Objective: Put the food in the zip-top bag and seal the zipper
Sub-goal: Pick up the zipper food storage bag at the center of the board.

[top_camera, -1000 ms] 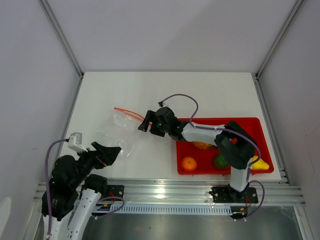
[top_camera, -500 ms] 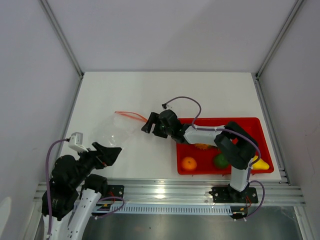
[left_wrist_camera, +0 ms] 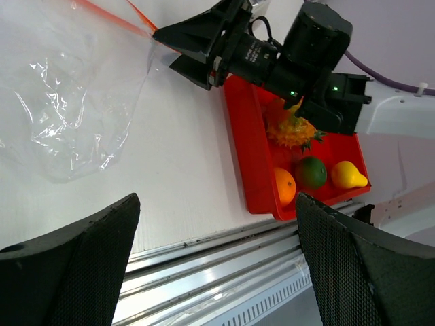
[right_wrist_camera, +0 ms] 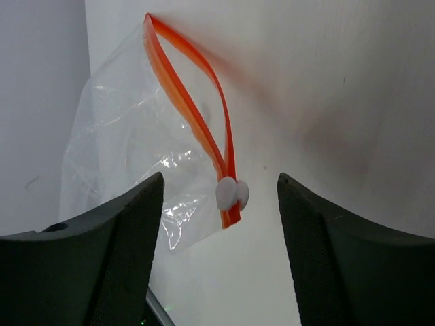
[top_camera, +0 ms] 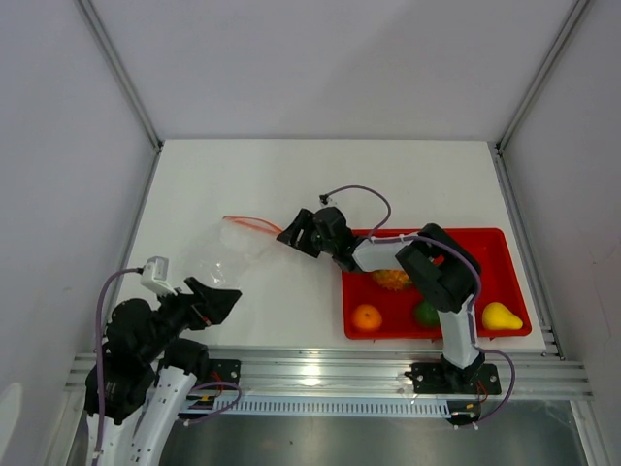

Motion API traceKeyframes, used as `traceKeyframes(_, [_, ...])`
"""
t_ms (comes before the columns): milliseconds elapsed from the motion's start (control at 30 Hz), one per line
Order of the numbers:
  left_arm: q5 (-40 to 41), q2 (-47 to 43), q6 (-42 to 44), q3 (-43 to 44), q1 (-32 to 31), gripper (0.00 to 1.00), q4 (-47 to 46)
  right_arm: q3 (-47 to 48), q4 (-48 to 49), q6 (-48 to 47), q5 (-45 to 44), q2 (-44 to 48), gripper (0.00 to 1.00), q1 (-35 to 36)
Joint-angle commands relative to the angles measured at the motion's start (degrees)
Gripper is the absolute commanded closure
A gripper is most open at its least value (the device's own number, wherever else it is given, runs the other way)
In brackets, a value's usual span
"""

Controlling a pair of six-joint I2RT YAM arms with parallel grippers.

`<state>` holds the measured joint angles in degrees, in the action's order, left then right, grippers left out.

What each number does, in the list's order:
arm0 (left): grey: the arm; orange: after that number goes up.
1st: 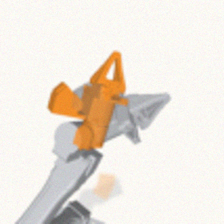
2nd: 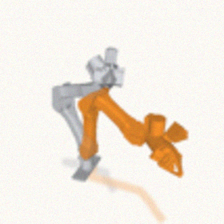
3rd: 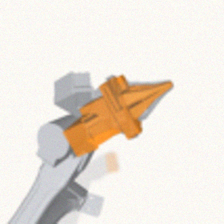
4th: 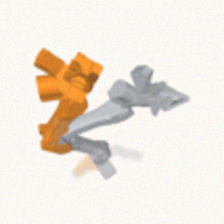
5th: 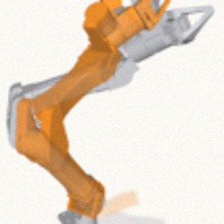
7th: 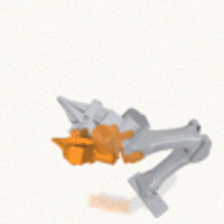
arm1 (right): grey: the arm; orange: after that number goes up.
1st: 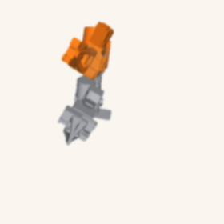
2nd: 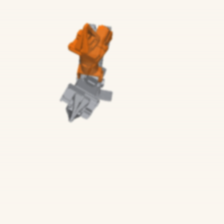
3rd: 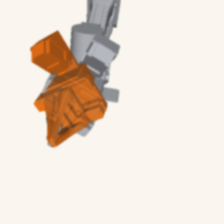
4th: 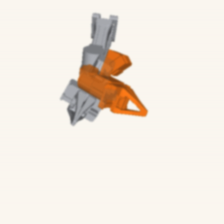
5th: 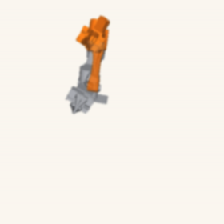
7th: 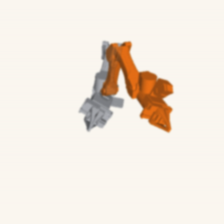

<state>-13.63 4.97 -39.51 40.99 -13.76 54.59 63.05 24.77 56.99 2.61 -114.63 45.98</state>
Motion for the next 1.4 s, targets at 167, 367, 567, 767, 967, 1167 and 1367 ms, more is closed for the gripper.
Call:
traceKeyframes(167, [-2.2, 1.3, 1.3, 2.8, -0.1, 0.04, -0.4, 4.3, 7.4, 2.5, 1.4, -4.5, 0.55, -0.4])
traceKeyframes(367, [-2.0, 2.1, 1.4, 4.0, -0.1, 0.05, 0.1, 4.2, 10.6, 1.6, 5.3, -3.6, 1.0, -1.1])
traceKeyframes(567, [-2.9, 4.2, -0.5, 3.9, -0.1, 0.05, -1.1, 0.4, 4.6, -15.7, 2.1, 10.0, 1.0, 1.6])
traceKeyframes(767, [-5.0, 7.5, -3.6, 4.6, -0.1, 0.05, -3.8, -2.7, -4.0, -34.0, -2.3, 21.6, 1.0, 7.5])
traceKeyframes(967, [-0.4, 9.2, -9.3, 6.7, -0.1, 0.05, -2.1, -5.7, -8.8, -48.2, -11.9, 31.1, 1.0, 18.7])
traceKeyframes(1167, [3.1, 9.9, -14.5, 9.8, -0.2, 0.03, 3.6, -7.6, -12.2, -60.0, -27.3, 33.0, 1.0, 32.8])
traceKeyframes(1367, [4.3, 7.5, -21.9, 9.4, -0.1, 0.04, 9.1, -7.9, -10.9, -62.0, -41.7, 30.3, 1.0, 41.7])
